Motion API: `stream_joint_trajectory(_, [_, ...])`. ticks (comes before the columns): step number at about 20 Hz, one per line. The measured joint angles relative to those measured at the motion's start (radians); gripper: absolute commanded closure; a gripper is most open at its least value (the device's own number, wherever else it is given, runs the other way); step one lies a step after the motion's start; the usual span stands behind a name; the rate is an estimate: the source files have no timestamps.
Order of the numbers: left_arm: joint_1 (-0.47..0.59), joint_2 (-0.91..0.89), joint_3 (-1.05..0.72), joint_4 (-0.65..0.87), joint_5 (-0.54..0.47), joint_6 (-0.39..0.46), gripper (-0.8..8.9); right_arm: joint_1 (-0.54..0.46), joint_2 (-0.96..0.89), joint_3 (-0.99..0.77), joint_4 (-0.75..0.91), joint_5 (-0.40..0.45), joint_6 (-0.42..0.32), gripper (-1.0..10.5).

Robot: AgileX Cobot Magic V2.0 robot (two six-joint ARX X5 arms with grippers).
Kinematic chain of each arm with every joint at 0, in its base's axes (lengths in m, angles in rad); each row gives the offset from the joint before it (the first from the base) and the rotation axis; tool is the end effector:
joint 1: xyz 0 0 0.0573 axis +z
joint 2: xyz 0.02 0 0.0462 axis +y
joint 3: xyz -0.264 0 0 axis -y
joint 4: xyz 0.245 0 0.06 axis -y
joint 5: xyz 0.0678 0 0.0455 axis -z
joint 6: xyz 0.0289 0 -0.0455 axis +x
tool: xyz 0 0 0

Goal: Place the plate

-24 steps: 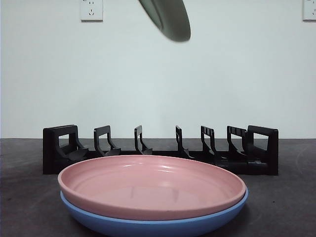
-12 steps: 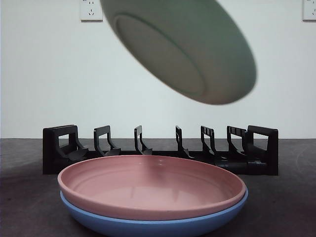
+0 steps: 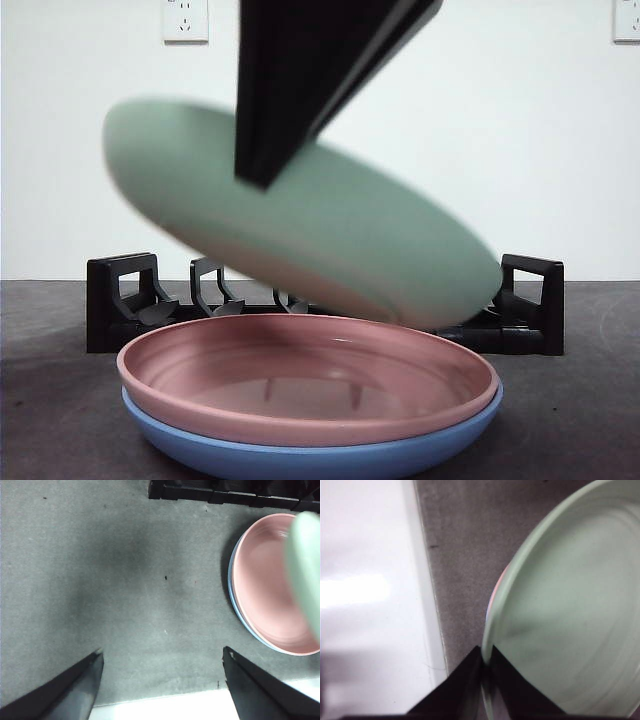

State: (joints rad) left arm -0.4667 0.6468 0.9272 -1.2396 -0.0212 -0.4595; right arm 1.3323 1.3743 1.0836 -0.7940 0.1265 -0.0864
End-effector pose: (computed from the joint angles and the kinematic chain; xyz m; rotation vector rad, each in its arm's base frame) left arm 0.0750 -0.0371 0.3089 -0.1853 1.0060 -0.1860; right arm 0.0663 0.2571 0.2644 -0.8366 0.8129 1.1222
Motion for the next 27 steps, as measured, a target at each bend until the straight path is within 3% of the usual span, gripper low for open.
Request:
stream_joint_trajectory(15, [0.000,0.000,0.000,0.000,0.000,0.000,4.38,-0.033,0.153,0.000,0.000,-0.002,-0.056,9.3])
stream_joint_trajectory(21, [0.000,0.000,0.000,0.000,0.000,0.004,4.38,-0.043,0.158,0.000,-0.005,-0.055,-0.055,8.3])
stream_joint_trajectory(27, [0.000,0.000,0.000,0.002,0.000,0.015,4.38,-0.043,0.157,0.063,-0.107,-0.074,-0.007,8.2])
